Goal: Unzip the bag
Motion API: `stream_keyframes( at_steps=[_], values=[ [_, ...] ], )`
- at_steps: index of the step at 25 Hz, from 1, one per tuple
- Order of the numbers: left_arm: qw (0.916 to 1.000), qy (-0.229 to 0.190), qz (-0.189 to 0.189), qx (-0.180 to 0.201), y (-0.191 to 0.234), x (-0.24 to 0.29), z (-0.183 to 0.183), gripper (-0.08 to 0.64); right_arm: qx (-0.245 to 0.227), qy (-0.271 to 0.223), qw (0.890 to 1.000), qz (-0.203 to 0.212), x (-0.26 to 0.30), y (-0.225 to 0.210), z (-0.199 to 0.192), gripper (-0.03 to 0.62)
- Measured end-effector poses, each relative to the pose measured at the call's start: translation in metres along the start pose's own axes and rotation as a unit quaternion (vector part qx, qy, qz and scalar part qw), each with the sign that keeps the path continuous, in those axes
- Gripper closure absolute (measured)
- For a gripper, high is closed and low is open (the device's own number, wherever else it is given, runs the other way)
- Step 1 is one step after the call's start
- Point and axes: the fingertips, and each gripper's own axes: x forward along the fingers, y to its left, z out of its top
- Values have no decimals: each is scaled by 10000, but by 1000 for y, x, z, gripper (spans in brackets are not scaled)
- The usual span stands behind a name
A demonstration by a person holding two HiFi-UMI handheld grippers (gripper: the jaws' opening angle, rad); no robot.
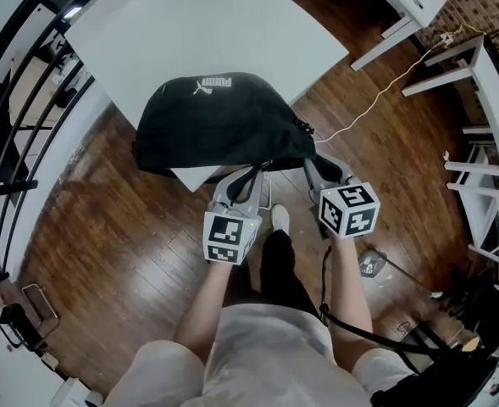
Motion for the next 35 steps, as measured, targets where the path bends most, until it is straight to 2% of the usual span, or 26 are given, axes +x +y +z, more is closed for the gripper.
stream_keyframes(
  at_steps=[9,16,24,29,35],
  values=[
    [9998,133,99,138,18,-21,-17,535,-3,14,10000,-75,5,-6,-7,572],
    [9996,205,185,98,38,-35,-26,535,2,60,9998,-180,6,-4,-11,574],
    [9986,259,458,-90,79,-60,-30,535,119,-17,9991,-415,13,-19,-10,575],
    [9975,352,609,-70,101,-78,-38,534,165,76,9983,-549,18,-30,-12,577],
    [9937,369,1040,-213,146,-104,-46,534,240,124,9963,-816,24,-40,-16,577]
  ],
)
